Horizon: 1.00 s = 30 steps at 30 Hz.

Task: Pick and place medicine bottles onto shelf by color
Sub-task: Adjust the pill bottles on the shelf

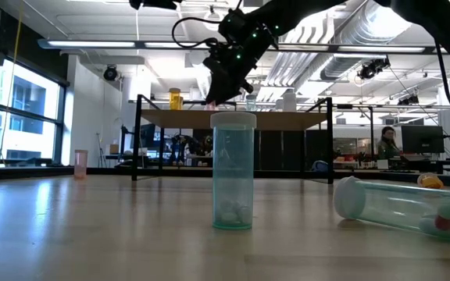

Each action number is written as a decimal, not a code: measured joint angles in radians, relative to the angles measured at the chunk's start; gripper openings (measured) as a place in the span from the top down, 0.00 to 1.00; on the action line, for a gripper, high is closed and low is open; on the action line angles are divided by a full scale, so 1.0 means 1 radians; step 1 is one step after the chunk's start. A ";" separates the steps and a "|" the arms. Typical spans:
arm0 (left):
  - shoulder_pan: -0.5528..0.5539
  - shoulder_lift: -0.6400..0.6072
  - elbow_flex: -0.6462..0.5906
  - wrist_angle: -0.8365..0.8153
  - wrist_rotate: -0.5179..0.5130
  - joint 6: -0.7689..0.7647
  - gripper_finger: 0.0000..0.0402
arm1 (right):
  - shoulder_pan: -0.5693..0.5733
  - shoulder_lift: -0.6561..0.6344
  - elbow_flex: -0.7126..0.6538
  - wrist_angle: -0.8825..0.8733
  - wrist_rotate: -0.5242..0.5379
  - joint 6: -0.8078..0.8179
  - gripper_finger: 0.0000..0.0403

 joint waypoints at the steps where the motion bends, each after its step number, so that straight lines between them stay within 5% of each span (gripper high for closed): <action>1: 0.000 0.000 0.000 0.000 0.000 0.000 0.48 | 0.000 -0.002 0.000 -0.001 0.000 0.000 0.66; 17: 0.000 0.000 0.000 0.000 0.000 0.000 0.48 | 0.000 -0.006 0.128 -0.094 -0.019 -0.045 0.65; 30: 0.000 0.000 0.000 0.000 0.000 0.000 0.48 | -0.060 -0.007 0.370 -0.282 -0.021 -0.139 0.65</action>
